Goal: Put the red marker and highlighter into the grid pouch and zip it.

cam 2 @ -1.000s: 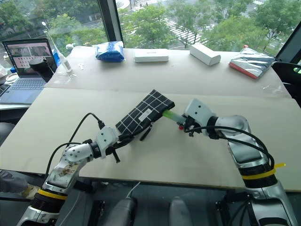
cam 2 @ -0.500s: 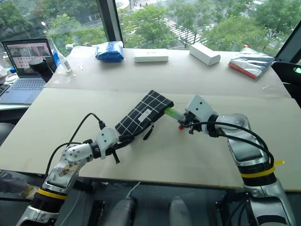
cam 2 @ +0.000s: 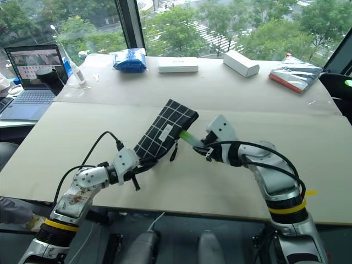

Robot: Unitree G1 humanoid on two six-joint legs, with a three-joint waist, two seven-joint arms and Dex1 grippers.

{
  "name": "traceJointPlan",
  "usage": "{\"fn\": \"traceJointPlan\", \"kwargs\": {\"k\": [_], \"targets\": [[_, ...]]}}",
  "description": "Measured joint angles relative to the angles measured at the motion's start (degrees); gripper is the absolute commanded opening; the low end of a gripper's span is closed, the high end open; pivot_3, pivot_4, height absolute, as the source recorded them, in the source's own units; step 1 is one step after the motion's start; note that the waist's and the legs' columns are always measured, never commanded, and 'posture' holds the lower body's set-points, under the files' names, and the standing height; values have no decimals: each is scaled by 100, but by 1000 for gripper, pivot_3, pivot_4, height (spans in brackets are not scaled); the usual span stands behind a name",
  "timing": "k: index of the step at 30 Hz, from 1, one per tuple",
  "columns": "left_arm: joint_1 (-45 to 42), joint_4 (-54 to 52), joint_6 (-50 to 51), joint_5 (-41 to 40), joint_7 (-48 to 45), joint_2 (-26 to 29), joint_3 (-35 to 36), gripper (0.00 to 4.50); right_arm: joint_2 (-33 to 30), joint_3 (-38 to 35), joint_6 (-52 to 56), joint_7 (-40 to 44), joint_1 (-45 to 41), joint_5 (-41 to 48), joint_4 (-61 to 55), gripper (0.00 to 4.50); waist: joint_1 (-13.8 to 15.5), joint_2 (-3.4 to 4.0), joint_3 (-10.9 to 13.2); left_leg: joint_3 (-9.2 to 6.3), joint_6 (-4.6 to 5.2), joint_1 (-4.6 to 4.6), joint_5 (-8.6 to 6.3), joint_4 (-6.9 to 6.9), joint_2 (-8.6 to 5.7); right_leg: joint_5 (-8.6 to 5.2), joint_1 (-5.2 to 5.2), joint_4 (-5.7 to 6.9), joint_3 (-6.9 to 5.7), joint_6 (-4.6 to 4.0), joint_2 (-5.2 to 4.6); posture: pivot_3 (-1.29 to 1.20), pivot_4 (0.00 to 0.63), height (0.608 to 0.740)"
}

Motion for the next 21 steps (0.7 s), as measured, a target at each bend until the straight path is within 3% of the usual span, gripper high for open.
{"fn": "traceJointPlan", "kwargs": {"k": [14,21], "targets": [[-15,0,1,-4,-52,-40,-10,0,-231,-250,80,144,176,673,-118,1048,-7,0,0,0,0,0,0,1,0,0,0,1,0,1,0,0,150,740],[-16,-6,39,-29,-121,-31,-8,0,-302,403,-579,-444,-103,-214,52,1048,-14,0,0,0,0,0,0,-1,0,0,-2,1,0,1,0,0,150,740]]}}
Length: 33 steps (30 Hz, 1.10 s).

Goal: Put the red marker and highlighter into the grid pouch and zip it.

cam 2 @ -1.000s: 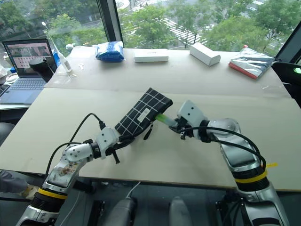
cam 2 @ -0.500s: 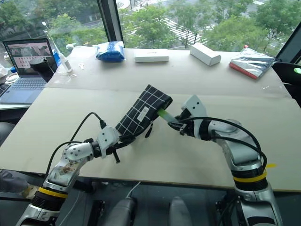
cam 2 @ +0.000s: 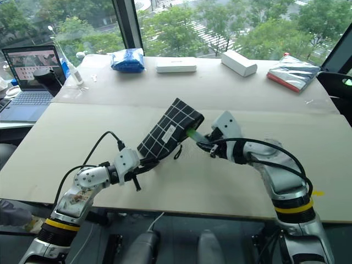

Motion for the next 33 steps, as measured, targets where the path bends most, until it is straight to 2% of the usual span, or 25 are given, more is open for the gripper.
{"fn": "traceJointPlan", "kwargs": {"k": [4,10,17,22,33], "targets": [[4,-59,155,-94,-116,95,6,0,-440,656,-707,-43,5,-831,-33,1048,20,0,0,0,0,-2,0,1,-1,0,0,-2,0,1,-1,0,150,740],[-76,-238,366,-390,-712,579,59,0,-862,1048,-1458,131,119,-1522,-330,1048,2,0,0,0,0,-1,0,-1,0,-1,-1,-1,0,1,0,0,150,740],[-415,-217,460,-640,-1310,927,122,0,-921,1433,-2176,258,471,-2146,-490,1048,7,-1,0,0,0,-2,0,-1,0,-1,0,-3,0,1,0,0,150,740],[-532,-210,442,-804,-1802,1023,117,0,-910,1610,-3140,63,508,-2768,-171,1048,4,-1,0,1,0,-1,0,0,0,-1,0,-2,0,1,0,0,150,740],[-559,-16,152,-846,-2101,1011,117,0,-453,1346,-4828,90,512,-2549,301,1048,2,-1,1,0,0,-1,0,1,0,0,2,-2,0,0,0,0,150,740]]}}
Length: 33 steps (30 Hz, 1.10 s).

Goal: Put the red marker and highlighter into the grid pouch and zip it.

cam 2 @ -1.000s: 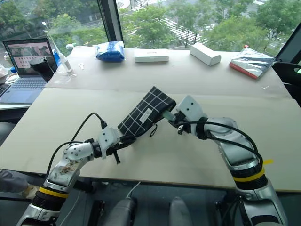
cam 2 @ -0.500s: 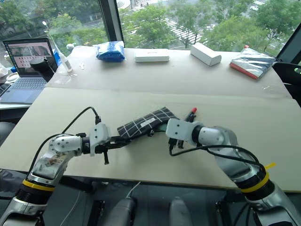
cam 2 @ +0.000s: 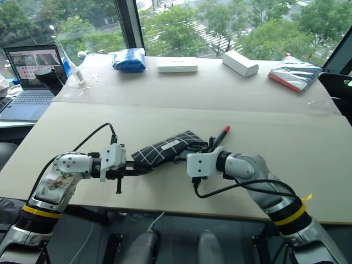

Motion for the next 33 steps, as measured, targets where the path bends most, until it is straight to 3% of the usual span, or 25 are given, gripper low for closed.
{"fn": "traceJointPlan", "kwargs": {"k": [14,16,20,29,33], "targets": [[111,15,-113,2,-24,-120,-77,0,74,11,-1658,-18,-151,-407,976,1048,-4,0,0,0,0,2,0,0,0,1,0,2,0,-1,1,0,150,740],[111,15,-113,3,-12,-140,-81,0,95,11,-1701,-3,-180,-438,1056,2051,-5,0,0,0,0,2,0,-1,0,1,0,2,0,-2,1,0,150,740],[114,13,-112,2,54,-193,-81,0,176,-8,-1635,136,-202,-344,1107,3302,-5,0,0,0,0,2,0,0,0,3,0,3,1,-5,1,0,150,740],[148,-35,634,-539,706,-651,233,0,122,-568,-1520,271,-657,133,1330,3302,-5,0,0,0,0,4,0,2,0,4,1,4,1,-6,1,0,150,740],[128,-5,837,-579,1018,-723,375,0,0,-792,-667,893,-651,976,1113,3302,-4,0,0,0,0,3,0,3,0,16,2,4,1,-27,0,0,150,740]]}}
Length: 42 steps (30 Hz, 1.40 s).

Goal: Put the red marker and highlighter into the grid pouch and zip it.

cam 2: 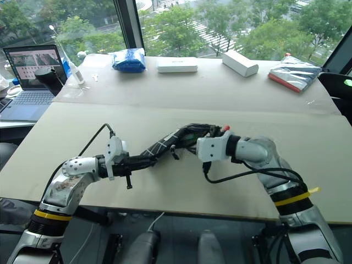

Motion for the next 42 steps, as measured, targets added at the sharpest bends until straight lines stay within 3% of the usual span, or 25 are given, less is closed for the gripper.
{"fn": "traceJointPlan", "kwargs": {"k": [6,10,13,17,24,28,42], "targets": [[-44,128,98,17,440,-20,225,0,-477,-1008,2784,1045,7,2504,-822,3302,12,0,0,-1,0,0,0,1,0,2,4,-1,-1,-3,0,0,150,740],[-14,124,105,15,575,-21,262,0,-523,-1365,3450,1153,-57,3057,-718,3302,-2,0,0,-1,0,2,0,1,0,-1,3,-1,-1,2,0,0,150,740],[79,82,113,11,639,-22,278,0,-229,-1425,3821,260,-486,2671,-43,3302,-34,0,0,1,0,4,0,0,0,-1,0,2,2,1,1,0,150,740],[194,19,149,9,683,-15,285,0,540,-1374,5168,-1310,-827,2162,394,3302,-13,0,0,1,0,-2,0,-4,0,9,-6,5,2,-15,1,0,150,740],[319,-153,200,10,775,-14,278,0,1493,-1508,6995,-3015,-829,1928,5,3302,13,1,0,1,0,-6,0,-2,-1,11,-9,6,2,-19,0,0,150,740],[340,-234,208,9,825,-84,259,0,1728,-1759,7377,-3609,-822,1816,-282,3302,8,1,0,1,0,-5,0,-3,-1,11,-9,6,2,-18,1,0,150,740],[407,-286,209,10,875,-182,129,0,2511,-2348,8130,-4431,-719,1820,-588,3302,-13,2,0,1,0,-4,0,-5,0,11,-12,12,2,-19,1,0,150,740]]}}
